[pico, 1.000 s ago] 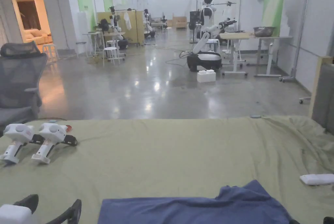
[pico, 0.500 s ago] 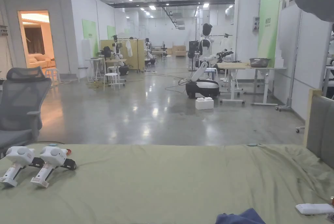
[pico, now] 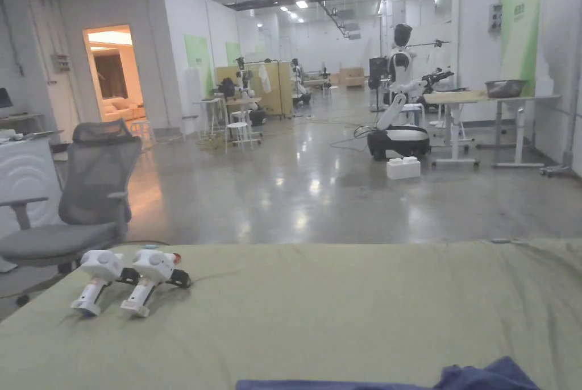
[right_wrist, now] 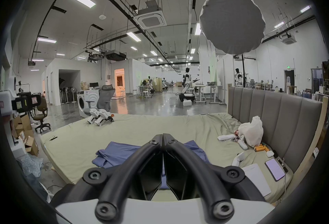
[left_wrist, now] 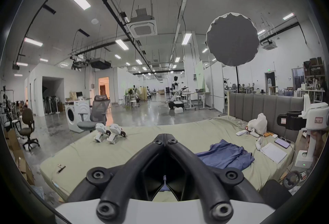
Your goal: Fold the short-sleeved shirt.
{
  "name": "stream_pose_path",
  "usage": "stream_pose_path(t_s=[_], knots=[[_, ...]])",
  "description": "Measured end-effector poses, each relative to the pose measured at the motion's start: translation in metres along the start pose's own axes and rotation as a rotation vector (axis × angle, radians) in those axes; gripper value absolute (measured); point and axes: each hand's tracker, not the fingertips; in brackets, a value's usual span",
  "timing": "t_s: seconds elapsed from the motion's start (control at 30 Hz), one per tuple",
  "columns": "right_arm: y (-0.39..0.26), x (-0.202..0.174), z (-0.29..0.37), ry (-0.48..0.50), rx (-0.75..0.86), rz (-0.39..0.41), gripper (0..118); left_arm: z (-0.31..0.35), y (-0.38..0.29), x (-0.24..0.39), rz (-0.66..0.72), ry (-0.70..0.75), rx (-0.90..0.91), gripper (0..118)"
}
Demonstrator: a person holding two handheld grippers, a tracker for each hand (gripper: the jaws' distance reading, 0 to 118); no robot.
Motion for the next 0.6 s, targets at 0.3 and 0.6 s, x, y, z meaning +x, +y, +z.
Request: stream_pose_path(t_s=[0.3, 0.6], knots=[[-0.041, 0.015, -0.022, 0.012, -0.148, -0.101, 0, -0.127, -0.094, -0.035, 0.167, -0.111, -0.370, 68], [-0.080, 0.043, -0.045, -0.027, -0.305, -0.182, 0, -0.266, -0.232, -0.059, 0.211, -0.012, -0.728, 67]])
